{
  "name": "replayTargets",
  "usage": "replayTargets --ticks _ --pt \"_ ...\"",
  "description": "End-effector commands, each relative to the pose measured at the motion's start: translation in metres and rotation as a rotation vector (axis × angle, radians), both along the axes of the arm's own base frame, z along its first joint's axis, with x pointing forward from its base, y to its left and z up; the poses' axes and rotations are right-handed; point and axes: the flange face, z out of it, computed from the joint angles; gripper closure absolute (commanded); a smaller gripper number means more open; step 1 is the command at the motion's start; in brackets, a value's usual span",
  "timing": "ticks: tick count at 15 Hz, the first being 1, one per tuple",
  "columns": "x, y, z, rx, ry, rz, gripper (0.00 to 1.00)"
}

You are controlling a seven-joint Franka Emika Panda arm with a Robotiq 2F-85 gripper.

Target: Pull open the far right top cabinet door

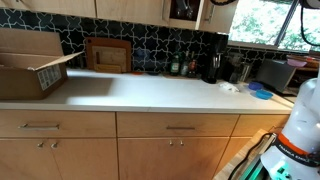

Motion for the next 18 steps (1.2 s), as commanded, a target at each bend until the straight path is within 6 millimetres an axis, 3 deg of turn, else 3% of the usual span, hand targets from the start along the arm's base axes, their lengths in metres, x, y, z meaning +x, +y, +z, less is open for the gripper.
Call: replayTargets --ticks 1,10,18 --pt "0.011 -0.008 -0.006 -0.03 -0.021 -0.031 0.0" --pt "0.036 -0.034 -0.022 -0.104 -0.093 -0.042 0.0" --pt "0.031 -0.065 -0.041 -0.11 -0.041 -0.137 0.0"
